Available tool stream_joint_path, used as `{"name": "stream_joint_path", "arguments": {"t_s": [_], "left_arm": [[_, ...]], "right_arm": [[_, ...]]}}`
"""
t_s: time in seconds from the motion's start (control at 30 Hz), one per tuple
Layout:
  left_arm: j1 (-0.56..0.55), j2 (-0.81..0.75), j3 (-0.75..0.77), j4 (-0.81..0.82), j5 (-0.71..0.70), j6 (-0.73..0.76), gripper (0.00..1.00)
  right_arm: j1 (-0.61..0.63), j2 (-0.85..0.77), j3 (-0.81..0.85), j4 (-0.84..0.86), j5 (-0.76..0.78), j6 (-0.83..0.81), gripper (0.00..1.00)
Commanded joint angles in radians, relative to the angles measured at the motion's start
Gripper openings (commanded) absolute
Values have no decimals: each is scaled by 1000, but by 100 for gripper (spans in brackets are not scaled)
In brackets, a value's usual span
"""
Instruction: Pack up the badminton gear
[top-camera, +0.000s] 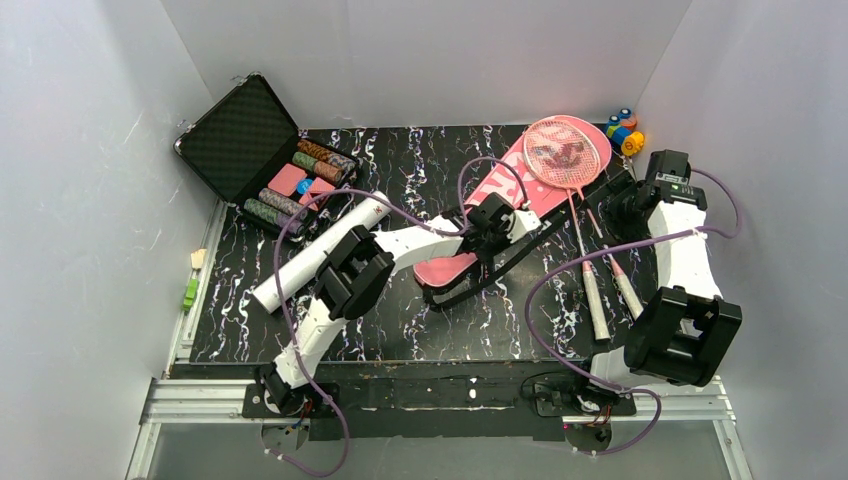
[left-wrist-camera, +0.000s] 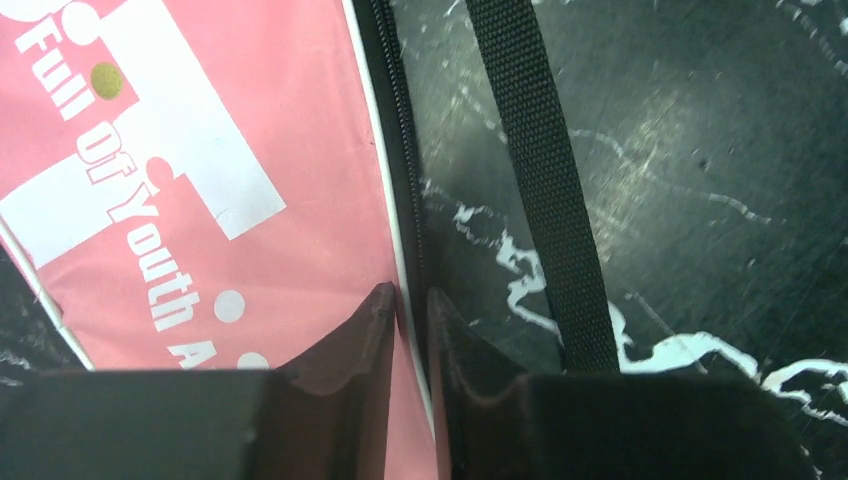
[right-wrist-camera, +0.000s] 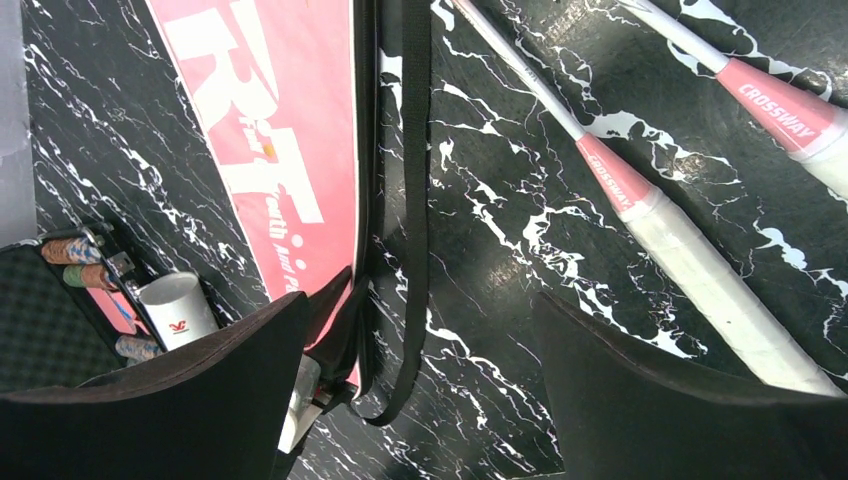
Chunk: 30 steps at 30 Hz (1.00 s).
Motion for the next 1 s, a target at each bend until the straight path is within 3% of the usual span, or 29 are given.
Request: {"name": "stream_joint_path", "arguments": {"t_s": [0.0, 0.13, 0.4, 0.6, 0.97], "left_arm": [[23, -120, -121, -2, -61, 6, 9], [51, -215, -224, -14, -70, -19, 0], [109, -450, -427, -108, -41, -122, 0], [108, -651, -587, -134, 39, -178, 0], [108, -708, -671, -144, 33, -172, 0]], "right_arm": [[9, 4, -17, 46, -19, 4, 91], [37, 32, -5, 45, -3, -1, 91], [175, 132, 34, 50, 19, 38, 91], [304, 269, 51, 135, -65, 137, 91], [473, 448, 85, 289, -162, 294, 86]]}}
